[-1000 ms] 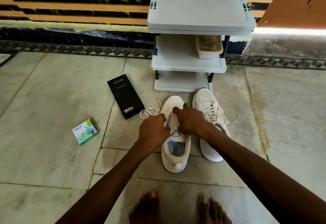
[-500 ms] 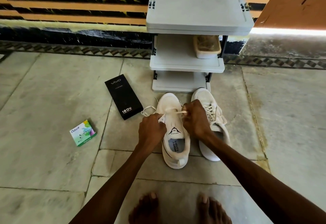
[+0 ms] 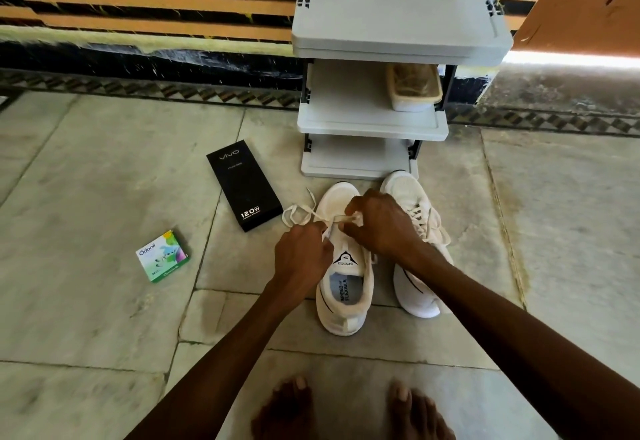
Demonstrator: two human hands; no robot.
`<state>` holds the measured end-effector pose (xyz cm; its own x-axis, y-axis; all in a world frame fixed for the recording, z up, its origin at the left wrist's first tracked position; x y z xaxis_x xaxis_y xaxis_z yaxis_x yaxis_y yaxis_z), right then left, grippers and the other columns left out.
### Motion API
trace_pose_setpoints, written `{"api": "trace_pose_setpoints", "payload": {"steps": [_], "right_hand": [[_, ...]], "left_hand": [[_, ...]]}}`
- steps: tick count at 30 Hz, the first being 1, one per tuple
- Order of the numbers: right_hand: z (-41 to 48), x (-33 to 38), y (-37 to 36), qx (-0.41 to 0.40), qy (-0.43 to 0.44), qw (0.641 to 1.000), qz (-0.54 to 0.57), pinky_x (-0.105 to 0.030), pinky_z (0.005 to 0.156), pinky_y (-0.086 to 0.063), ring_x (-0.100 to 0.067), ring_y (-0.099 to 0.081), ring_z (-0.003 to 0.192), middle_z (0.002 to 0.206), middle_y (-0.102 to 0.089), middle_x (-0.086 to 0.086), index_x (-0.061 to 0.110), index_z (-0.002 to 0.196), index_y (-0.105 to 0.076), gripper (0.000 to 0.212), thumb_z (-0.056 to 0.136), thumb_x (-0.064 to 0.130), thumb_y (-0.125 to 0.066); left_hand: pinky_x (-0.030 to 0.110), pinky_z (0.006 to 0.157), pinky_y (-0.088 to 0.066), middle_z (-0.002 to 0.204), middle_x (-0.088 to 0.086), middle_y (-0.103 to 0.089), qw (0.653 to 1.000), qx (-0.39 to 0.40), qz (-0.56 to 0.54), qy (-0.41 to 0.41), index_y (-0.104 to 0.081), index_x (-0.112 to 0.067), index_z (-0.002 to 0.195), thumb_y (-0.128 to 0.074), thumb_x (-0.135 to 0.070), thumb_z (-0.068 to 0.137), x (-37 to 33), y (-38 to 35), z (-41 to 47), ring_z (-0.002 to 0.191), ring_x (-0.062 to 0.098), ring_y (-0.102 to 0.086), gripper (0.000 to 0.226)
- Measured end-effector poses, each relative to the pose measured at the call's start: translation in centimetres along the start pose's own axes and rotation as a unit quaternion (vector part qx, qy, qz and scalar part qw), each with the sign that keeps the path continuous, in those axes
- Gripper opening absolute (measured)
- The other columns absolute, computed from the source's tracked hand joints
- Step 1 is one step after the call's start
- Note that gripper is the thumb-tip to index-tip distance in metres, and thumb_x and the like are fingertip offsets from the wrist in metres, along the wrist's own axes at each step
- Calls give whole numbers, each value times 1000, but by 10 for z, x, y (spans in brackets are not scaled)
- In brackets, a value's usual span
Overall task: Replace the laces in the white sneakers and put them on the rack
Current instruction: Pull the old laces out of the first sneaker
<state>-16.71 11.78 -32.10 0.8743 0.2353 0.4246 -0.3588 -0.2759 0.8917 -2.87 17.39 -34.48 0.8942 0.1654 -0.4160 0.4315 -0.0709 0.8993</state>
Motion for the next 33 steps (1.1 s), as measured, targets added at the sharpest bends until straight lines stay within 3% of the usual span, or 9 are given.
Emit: {"api": "trace_pose_setpoints", "payload": {"steps": [5, 10, 16, 19, 22, 25, 27, 30, 33], "right_hand": [[10, 23, -12, 11, 86, 973, -213, -41, 92, -45, -29, -50, 118, 123, -58, -8, 16, 117, -66, 29, 91, 28, -62], [16, 31, -12, 32, 83, 964, -252, -41, 96, -41, -29, -46, 122, 128, -52, -9, 10, 117, -63, 32, 87, 23, -62], [31, 11, 18, -6, 44, 996, -79, -38, 77, -51, -28, -55, 104, 113, -55, -8, 9, 92, -66, 11, 81, 7, -65], [40, -10, 51, -64, -43, 986, 150, -26, 68, -50, -20, -60, 82, 91, -57, -4, 12, 78, -59, 20, 83, -7, -54], [43, -24, 70, -68, -112, 808, 575, -28, 72, -55, -18, -59, 74, 78, -57, -6, 12, 75, -53, 30, 91, -9, -40], [34, -28, 49, -69, -173, 606, 773, -31, 66, -56, -15, -50, 60, 66, -51, -4, 10, 80, -49, 27, 97, -3, -33], [28, -24, 31, -53, -200, 658, 724, -24, 50, -43, -13, -37, 55, 59, -48, 1, 13, 82, -48, 24, 96, -1, -34], [26, -16, 16, -1, -123, 924, 363, -21, 57, -43, -11, -53, 65, 73, -62, 6, 16, 86, -65, 14, 95, 12, -54], [23, -4, 1, 43, -7, 997, 66, -27, 72, -49, -18, -65, 85, 94, -71, 0, 18, 91, -72, 8, 90, 22, -65]], "left_hand": [[28, 70, -47, 99, 6, -70, 1000, 13, 13, -6, -66, -17, 109, -52, -31, 98, 0, -1, 2, 88, 23, -66, 22], [25, 68, -42, 102, 5, -70, 1000, 21, 21, -4, -65, -17, 112, -50, -32, 100, -3, -1, 2, 91, 21, -66, 24], [31, 80, -48, 114, 8, -68, 999, 34, 8, 7, -60, -19, 126, -54, -24, 97, -4, 0, 2, 103, 26, -64, 30], [34, 87, -49, 120, 8, -66, 999, 37, 0, 13, -57, -21, 132, -55, -26, 96, -2, -3, 0, 107, 26, -63, 36], [34, 88, -50, 120, 6, -67, 999, 28, -8, 17, -57, -22, 132, -57, -27, 96, 2, -3, -1, 107, 24, -63, 36], [31, 89, -48, 123, 4, -66, 999, 31, -22, 19, -57, -21, 133, -57, -28, 97, 3, -3, -2, 109, 22, -63, 37], [32, 89, -47, 125, 6, -64, 998, 44, -31, 29, -54, -22, 135, -56, -29, 97, 3, -5, -2, 111, 24, -61, 39], [32, 88, -47, 126, 7, -63, 998, 48, -25, 34, -52, -23, 137, -53, -31, 98, 2, -4, -4, 111, 24, -60, 40], [31, 85, -48, 121, 7, -65, 998, 43, -33, 33, -55, -21, 134, -53, -30, 98, 2, -2, -5, 108, 24, -62, 37]]}}
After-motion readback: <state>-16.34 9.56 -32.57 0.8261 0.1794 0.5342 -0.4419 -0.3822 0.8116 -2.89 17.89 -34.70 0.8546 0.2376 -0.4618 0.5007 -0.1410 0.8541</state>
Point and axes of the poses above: each hand's wrist, its own z-axis towards the middle knuckle, its own y-axis out of the back of the hand, x = y × z, the point moved 3 cm from there along z, towards the middle knuckle
